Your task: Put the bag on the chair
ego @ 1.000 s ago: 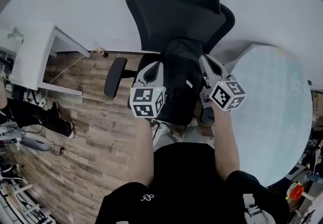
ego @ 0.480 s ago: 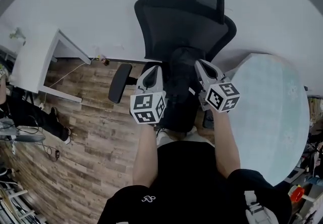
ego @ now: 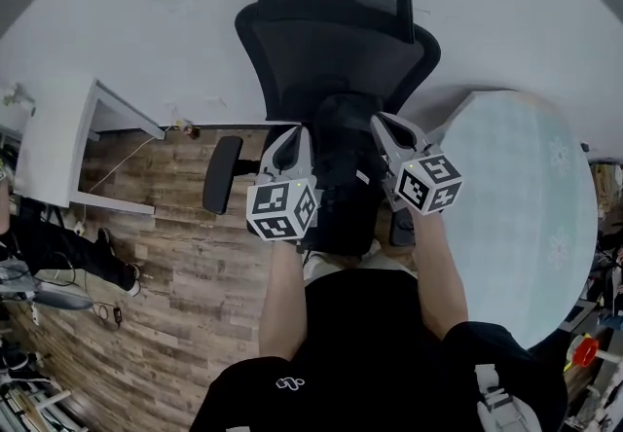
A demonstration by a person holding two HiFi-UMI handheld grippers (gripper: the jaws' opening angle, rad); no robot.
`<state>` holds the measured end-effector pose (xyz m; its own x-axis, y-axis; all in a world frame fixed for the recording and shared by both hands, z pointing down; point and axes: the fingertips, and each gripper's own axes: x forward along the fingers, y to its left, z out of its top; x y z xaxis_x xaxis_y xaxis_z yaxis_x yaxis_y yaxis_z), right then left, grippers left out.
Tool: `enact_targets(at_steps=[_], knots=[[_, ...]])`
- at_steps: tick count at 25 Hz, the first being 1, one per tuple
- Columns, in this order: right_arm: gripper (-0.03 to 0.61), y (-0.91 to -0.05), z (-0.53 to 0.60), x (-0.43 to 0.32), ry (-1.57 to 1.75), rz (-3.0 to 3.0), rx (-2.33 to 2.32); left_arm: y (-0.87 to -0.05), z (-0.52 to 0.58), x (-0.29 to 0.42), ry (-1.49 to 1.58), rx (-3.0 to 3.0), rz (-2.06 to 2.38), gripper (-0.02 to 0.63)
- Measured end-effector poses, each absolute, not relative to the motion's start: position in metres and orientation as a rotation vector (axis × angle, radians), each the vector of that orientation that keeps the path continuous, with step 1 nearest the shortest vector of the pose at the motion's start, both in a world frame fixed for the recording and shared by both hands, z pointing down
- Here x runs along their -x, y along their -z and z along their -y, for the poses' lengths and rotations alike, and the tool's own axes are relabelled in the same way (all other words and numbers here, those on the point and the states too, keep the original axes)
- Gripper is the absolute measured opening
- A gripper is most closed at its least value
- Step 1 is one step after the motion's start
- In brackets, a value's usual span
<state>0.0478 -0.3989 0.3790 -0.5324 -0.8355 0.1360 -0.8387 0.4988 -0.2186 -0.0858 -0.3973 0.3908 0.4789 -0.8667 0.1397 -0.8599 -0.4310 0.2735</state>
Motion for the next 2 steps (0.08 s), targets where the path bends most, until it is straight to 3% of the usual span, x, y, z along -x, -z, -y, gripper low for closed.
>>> enact_targets(at_steps=[2], knots=[[0.008, -0.3780, 0.4018, -0.0517, -0.375, 2.695, -1.500, -0.3932, 0.4016, 0.0788, 0.036, -2.424, 1.447, 0.000]])
